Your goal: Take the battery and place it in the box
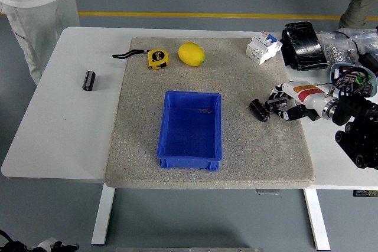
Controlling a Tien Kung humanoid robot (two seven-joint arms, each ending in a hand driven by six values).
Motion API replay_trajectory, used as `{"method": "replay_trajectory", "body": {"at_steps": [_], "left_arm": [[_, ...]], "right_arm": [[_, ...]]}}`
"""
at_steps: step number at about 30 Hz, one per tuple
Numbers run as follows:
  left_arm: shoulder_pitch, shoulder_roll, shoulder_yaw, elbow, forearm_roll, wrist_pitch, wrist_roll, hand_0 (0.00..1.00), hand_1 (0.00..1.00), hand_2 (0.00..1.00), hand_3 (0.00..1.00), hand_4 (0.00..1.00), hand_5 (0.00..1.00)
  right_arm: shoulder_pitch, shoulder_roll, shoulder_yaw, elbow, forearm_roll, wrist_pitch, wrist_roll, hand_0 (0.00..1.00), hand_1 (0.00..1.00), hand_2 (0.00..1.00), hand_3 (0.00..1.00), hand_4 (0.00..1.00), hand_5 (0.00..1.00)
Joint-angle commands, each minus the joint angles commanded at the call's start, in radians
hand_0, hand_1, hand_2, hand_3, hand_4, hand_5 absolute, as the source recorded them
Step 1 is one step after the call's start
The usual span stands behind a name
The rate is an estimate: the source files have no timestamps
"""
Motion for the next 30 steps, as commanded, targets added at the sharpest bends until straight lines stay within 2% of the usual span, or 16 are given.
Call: {"method": "replay_trajectory", "body": {"at_steps": [3,4,30], "left_arm": [[-0.001,0.001,0.001,0.000,-0.001,0.000,0.000,0.748,0.701,0.709,0.568,0.608,0.529],[-0.001,0.001,-0.001,0.000,0.001,0.000,0.000,0.748,0.701,0.709,0.568,0.608,0.530],[0.012,0.005,-0.007,0.001,0.014,-0.002,0.001,0.748,0.702,0.709,0.568,0.608,0.530]], "right_arm": [[0.002,-0.001,0.000,0.000,-0.001,-0.001,-0.001,0.472,0.493,0.521,0.509,0.633,0.102],[0.001,-0.002,0.000,0.000,-0.001,0.000,-0.002,0.403,0.445,0.480,0.469,0.621,0.102],[0.011,-0.031,0.019,0.007,-0.011,0.018,-0.006,0.420,0.438,0.476,0.465,0.626,0.125]]}}
